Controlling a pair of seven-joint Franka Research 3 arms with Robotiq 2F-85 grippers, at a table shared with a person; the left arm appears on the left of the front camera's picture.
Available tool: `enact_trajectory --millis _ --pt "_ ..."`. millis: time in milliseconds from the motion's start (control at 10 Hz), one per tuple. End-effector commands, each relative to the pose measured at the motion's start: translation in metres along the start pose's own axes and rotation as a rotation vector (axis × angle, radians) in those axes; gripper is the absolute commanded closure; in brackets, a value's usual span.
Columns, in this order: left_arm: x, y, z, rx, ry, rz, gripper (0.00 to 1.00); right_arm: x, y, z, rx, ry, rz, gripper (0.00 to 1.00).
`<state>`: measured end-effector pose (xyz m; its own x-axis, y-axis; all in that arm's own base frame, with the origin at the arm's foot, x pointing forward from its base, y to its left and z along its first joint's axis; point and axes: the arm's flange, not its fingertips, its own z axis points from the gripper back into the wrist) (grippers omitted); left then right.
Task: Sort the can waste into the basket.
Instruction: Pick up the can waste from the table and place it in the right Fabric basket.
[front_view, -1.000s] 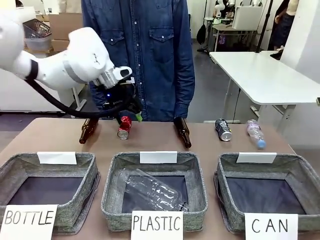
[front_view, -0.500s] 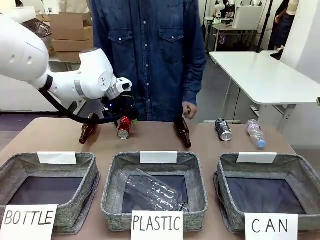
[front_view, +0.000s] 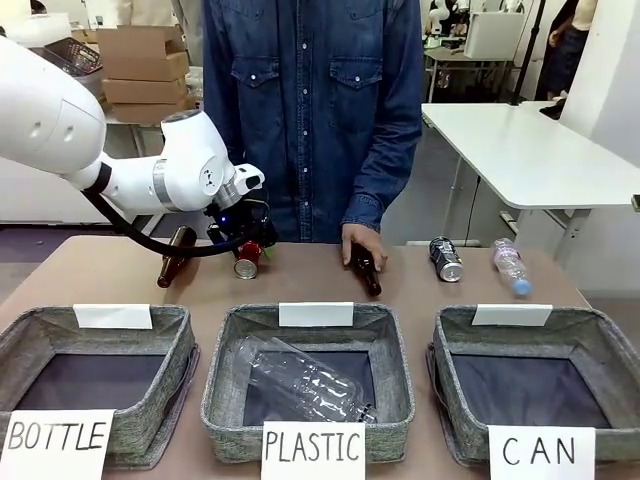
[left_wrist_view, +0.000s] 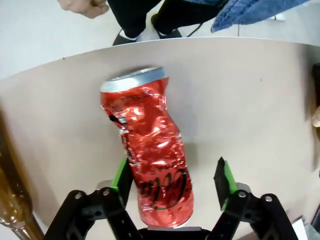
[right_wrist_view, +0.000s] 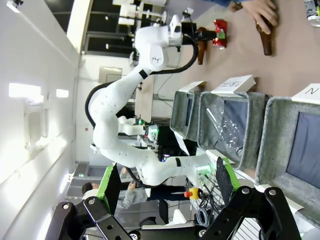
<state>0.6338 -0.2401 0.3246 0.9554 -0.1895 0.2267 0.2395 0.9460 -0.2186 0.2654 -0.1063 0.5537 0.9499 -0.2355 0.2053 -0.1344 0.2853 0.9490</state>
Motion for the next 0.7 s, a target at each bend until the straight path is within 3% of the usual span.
enact_trajectory --millis 0,100,200,600 --pt "-0.0051 0.0034 0.0053 0.048 -0.01 0.0 1.0 0.0031 0.0028 -0.0006 0.023 -0.009 0.028 0.0" --pt "-0.0059 0.0039 0.0037 0.054 -0.002 -0.004 0.63 0.0031 0.0028 -0.0006 0.023 -0.009 0.028 0.0" --pt "-0.0068 0.004 0.001 0.064 0.009 -0.005 1.0 0.0031 0.0028 -0.0006 0.023 -0.009 0.028 0.0" --pt "-0.0053 0.0126 0.0002 0.082 0.015 0.017 1.0 0.0031 0.0028 -0.0006 0.023 -0.009 0.028 0.0"
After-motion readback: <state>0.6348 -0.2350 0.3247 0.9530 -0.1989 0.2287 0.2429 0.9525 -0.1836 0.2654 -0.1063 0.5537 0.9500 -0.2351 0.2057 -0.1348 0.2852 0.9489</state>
